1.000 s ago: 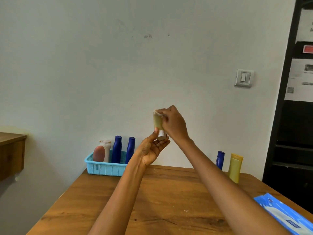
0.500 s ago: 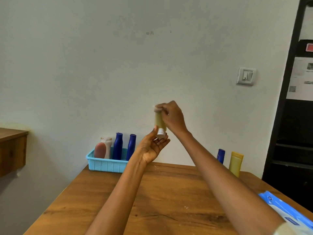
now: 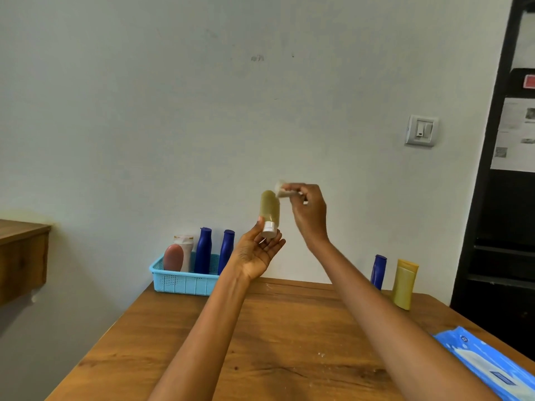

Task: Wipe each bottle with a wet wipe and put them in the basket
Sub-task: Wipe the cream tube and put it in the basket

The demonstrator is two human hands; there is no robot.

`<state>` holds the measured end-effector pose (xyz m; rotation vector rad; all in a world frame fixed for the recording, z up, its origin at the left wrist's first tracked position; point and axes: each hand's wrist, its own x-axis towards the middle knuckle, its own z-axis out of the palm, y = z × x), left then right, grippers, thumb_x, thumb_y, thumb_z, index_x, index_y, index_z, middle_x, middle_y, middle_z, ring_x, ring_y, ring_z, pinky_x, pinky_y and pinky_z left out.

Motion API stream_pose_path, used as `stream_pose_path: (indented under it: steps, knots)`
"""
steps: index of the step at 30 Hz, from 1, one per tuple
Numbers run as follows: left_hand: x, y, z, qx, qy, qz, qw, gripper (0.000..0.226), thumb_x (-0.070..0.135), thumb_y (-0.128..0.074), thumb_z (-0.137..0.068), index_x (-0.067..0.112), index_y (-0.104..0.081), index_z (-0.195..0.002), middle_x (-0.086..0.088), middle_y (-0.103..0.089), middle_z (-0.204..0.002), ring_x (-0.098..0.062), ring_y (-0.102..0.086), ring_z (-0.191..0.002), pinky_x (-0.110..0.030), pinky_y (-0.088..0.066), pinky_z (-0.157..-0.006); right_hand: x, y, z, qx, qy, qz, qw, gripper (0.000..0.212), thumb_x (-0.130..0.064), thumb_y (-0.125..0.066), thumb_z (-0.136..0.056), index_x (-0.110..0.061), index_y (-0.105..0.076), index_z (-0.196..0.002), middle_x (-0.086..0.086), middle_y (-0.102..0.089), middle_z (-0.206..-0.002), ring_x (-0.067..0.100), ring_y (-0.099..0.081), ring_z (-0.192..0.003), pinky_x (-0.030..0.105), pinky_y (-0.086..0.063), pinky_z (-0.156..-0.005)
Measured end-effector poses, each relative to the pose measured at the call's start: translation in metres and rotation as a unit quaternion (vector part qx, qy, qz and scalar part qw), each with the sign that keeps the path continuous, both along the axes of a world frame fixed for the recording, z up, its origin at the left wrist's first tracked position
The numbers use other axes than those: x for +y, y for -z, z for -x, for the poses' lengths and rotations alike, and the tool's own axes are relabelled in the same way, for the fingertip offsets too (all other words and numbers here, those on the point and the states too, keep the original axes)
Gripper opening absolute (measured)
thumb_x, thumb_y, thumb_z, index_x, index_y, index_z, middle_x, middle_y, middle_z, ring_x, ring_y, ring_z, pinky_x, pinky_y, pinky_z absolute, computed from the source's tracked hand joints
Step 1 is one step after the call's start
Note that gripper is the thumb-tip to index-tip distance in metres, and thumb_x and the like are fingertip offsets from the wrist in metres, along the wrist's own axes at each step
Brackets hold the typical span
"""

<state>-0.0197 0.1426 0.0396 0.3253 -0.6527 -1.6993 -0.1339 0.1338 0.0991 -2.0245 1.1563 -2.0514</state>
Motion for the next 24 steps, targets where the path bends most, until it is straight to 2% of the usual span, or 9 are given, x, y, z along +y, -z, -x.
stream_pose_path:
  steps: [2, 6, 7, 11, 14, 16, 19, 21, 24]
  knots:
    - [0.001, -0.001, 0.0, 0.004, 0.012, 0.004, 1.0, 0.038, 0.027, -0.061, -0.088, -0.004, -0.056, -0.108, -0.017, -0.062, -0.087, -0.023, -0.063, -0.078, -0.043, -0.056, -0.077, -0.007, -0.008, 0.002, 0.014, 0.01, -0.054, 0.998, 0.027, -0.007, -0.049, -0.093, -0.015, -0.068, -0.109, 0.004, -0.061, -0.118, 0.01, -0.057, -0.102, 0.007, -0.042, -0.077]
    - [0.002, -0.005, 0.001, 0.006, 0.019, 0.017, 1.0, 0.036, 0.027, -0.06, -0.089, -0.005, -0.057, -0.103, -0.017, -0.062, -0.086, -0.023, -0.065, -0.075, -0.045, -0.055, -0.074, -0.01, 0.007, 0.0, 0.044, -0.033, -0.137, 0.989, 0.033, -0.008, -0.048, -0.095, -0.015, -0.059, -0.126, 0.005, -0.06, -0.127, 0.021, -0.057, -0.115, 0.038, -0.049, -0.096]
    - [0.003, -0.005, 0.0, 0.008, 0.016, 0.017, 1.0, 0.034, 0.026, -0.06, -0.089, -0.005, -0.057, -0.102, -0.017, -0.062, -0.085, -0.024, -0.064, -0.076, -0.045, -0.055, -0.074, -0.007, 0.016, -0.002, 0.031, -0.038, -0.128, 0.991, 0.033, -0.01, -0.049, -0.095, -0.015, -0.059, -0.126, 0.004, -0.061, -0.126, 0.02, -0.058, -0.114, 0.037, -0.05, -0.095]
    - [0.002, -0.008, -0.007, 0.008, -0.001, 0.016, 1.0, 0.033, 0.024, -0.061, -0.088, -0.003, -0.058, -0.105, -0.018, -0.065, -0.087, -0.025, -0.067, -0.075, -0.043, -0.058, -0.072, 0.011, 0.052, -0.004, 0.009, -0.058, -0.092, 0.994, 0.028, -0.011, -0.054, -0.093, -0.012, -0.064, -0.119, -0.003, -0.066, -0.112, 0.005, -0.058, -0.101, 0.007, -0.046, -0.081]
    - [0.0, -0.006, -0.007, -0.038, -0.049, 0.009, 0.998, 0.026, 0.022, -0.063, -0.087, 0.001, -0.058, -0.102, -0.014, -0.06, -0.091, -0.023, -0.062, -0.08, -0.038, -0.057, -0.075, 0.017, 0.059, -0.002, -0.026, -0.077, -0.106, 0.991, 0.021, -0.014, -0.057, -0.091, -0.013, -0.071, -0.107, -0.009, -0.068, -0.093, 0.007, -0.063, -0.087, 0.022, -0.052, -0.077]
    - [0.0, -0.003, -0.001, -0.074, -0.091, -0.001, 0.993, 0.022, 0.019, -0.065, -0.085, 0.002, -0.059, -0.097, -0.011, -0.056, -0.089, -0.022, -0.058, -0.081, -0.035, -0.055, -0.077, 0.015, 0.055, -0.002, -0.098, -0.081, -0.121, 0.985, 0.021, -0.018, -0.056, -0.093, -0.015, -0.069, -0.108, -0.009, -0.067, -0.092, 0.006, -0.062, -0.085, 0.022, -0.052, -0.074]
    - [-0.001, 0.002, 0.009, -0.124, -0.139, 0.01, 0.982, 0.037, 0.018, -0.07, -0.081, 0.003, -0.057, -0.112, -0.009, -0.06, -0.092, -0.022, -0.061, -0.083, -0.03, -0.057, -0.073, 0.011, 0.046, -0.004, -0.194, -0.101, -0.156, 0.963, 0.022, -0.016, -0.052, -0.094, -0.015, -0.066, -0.112, -0.004, -0.067, -0.094, 0.012, -0.061, -0.085, 0.023, -0.052, -0.071]
    - [-0.003, 0.005, 0.013, -0.189, -0.2, 0.027, 0.961, 0.046, 0.019, -0.071, -0.08, 0.006, -0.055, -0.121, -0.008, -0.065, -0.096, -0.02, -0.064, -0.085, -0.027, -0.056, -0.073, 0.012, 0.044, -0.008, -0.163, -0.113, -0.17, 0.965, 0.022, -0.022, -0.054, -0.094, -0.017, -0.065, -0.113, -0.005, -0.067, -0.093, 0.011, -0.063, -0.087, 0.023, -0.054, -0.071]
    - [-0.005, 0.009, 0.014, -0.3, -0.329, 0.082, 0.892, 0.043, 0.017, -0.071, -0.081, 0.01, -0.054, -0.119, -0.009, -0.065, -0.108, -0.018, -0.064, -0.091, -0.021, -0.052, -0.07, 0.014, 0.051, -0.013, -0.111, -0.103, -0.177, 0.972, 0.026, -0.031, -0.059, -0.09, -0.018, -0.064, -0.113, -0.006, -0.066, -0.097, 0.013, -0.064, -0.091, 0.026, -0.056, -0.076]
